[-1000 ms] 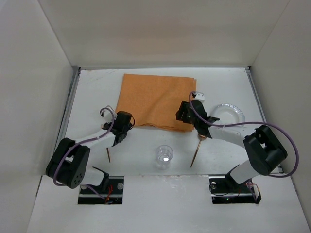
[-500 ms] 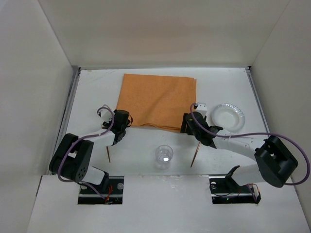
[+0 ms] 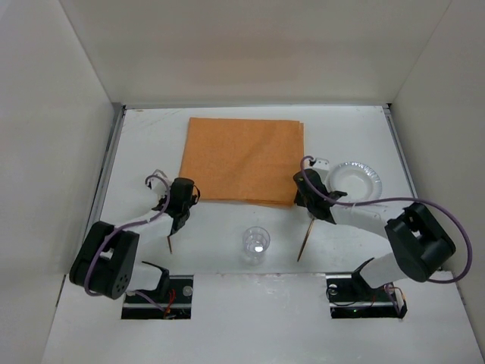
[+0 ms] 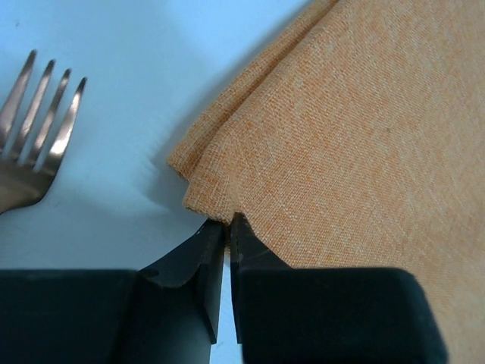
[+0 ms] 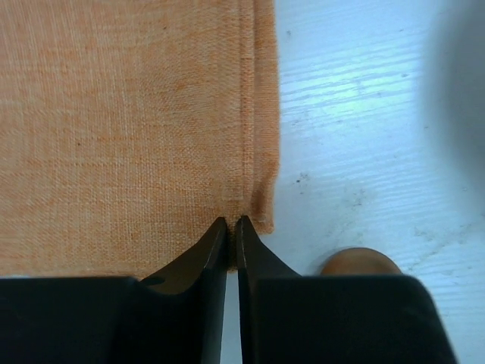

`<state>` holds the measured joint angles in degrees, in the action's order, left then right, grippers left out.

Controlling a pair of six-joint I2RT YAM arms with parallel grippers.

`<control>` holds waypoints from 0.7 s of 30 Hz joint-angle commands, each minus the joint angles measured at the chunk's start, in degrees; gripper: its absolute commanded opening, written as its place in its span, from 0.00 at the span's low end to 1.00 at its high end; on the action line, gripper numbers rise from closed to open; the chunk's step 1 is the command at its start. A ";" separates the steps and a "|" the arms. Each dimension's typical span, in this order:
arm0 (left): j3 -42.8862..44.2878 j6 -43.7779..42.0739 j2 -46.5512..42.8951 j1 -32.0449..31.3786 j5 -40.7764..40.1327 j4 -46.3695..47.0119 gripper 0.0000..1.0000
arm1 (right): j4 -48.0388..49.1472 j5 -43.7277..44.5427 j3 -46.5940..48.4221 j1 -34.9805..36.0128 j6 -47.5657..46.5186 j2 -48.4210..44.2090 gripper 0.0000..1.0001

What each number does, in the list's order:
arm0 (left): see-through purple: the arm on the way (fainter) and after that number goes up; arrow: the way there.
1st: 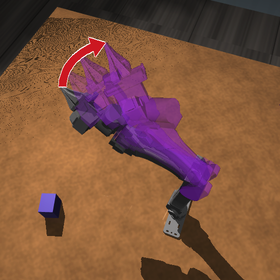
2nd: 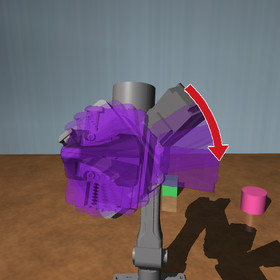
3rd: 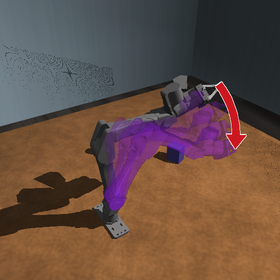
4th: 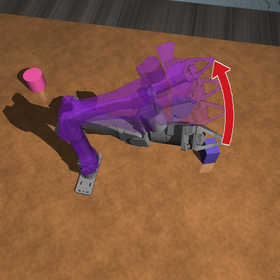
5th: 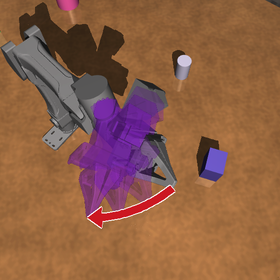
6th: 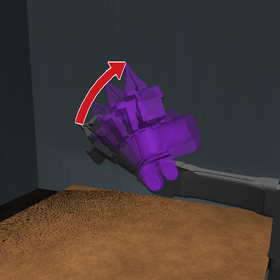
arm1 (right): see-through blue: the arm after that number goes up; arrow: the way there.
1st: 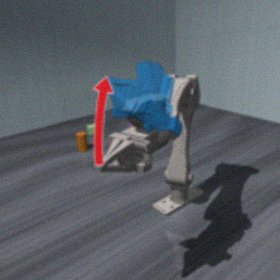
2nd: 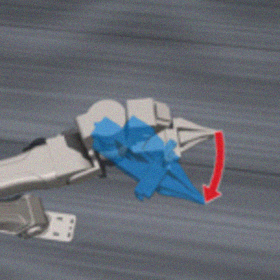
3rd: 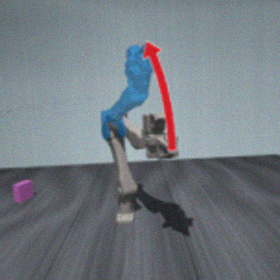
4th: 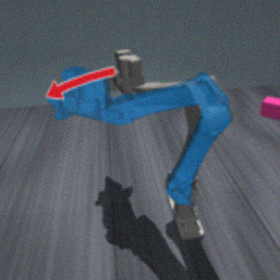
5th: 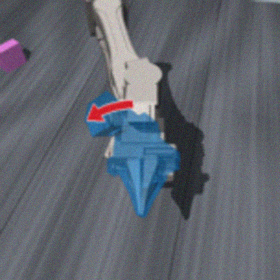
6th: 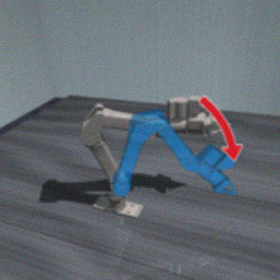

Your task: Set the dinner table for one person

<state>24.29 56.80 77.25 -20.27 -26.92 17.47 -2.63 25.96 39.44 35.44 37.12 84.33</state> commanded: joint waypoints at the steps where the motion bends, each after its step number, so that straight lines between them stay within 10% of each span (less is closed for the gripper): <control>1: -3.63 -1.60 -5.87 0.37 -1.73 -4.81 0.03 | 1.67 2.79 -2.60 -2.26 1.10 -5.75 0.12; 21: -7.59 7.71 -31.20 -11.23 -10.09 -36.80 0.08 | -6.42 -1.52 -13.60 1.60 9.45 -23.69 0.09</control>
<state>18.09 62.17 47.51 -31.35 -32.14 -11.35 -5.19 22.81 27.46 36.77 44.45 62.54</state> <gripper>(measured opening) 0.076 0.095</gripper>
